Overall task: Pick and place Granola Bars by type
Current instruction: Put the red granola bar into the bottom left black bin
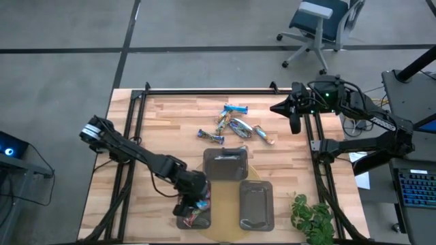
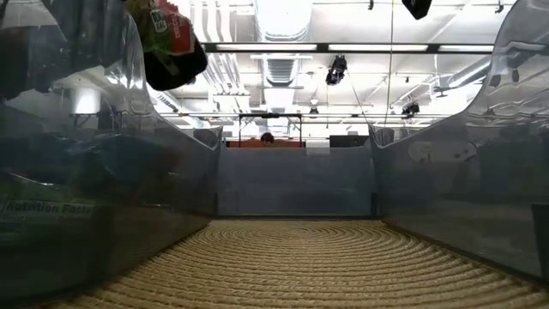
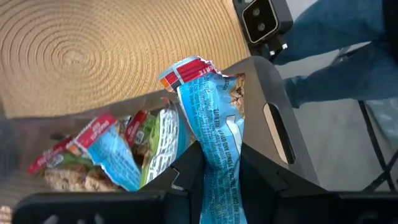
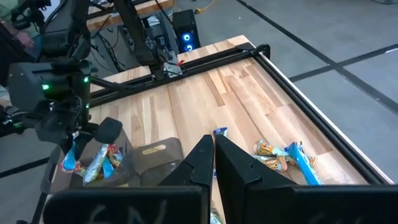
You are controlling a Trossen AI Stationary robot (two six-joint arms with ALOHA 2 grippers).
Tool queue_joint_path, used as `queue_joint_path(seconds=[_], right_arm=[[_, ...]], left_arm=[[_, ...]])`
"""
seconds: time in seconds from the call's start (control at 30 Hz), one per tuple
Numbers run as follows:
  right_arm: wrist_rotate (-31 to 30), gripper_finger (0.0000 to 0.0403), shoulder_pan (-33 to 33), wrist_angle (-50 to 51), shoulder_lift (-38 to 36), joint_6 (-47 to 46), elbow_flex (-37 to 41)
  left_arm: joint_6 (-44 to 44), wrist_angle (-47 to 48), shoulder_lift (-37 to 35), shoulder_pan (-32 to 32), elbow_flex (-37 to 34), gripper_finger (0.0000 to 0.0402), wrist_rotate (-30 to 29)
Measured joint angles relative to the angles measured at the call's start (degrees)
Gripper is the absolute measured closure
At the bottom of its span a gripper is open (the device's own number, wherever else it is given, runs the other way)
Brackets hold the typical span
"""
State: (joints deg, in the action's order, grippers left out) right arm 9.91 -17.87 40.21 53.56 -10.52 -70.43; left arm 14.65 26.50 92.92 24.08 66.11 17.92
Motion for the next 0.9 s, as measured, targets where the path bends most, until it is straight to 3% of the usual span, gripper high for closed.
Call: queue_joint_path(seconds=[0.7,0.9], right_arm=[[0.0,0.0394,0.0,0.0,0.0,0.2,0.0],[0.0,0.0394,0.0,0.0,-0.1,0.2,0.0]], left_arm=[[2.3,0.1,1.8,0.0,0.4,0.0332,4.4],[2.9,0.1,1.8,0.0,0.3,0.0286,4.5]])
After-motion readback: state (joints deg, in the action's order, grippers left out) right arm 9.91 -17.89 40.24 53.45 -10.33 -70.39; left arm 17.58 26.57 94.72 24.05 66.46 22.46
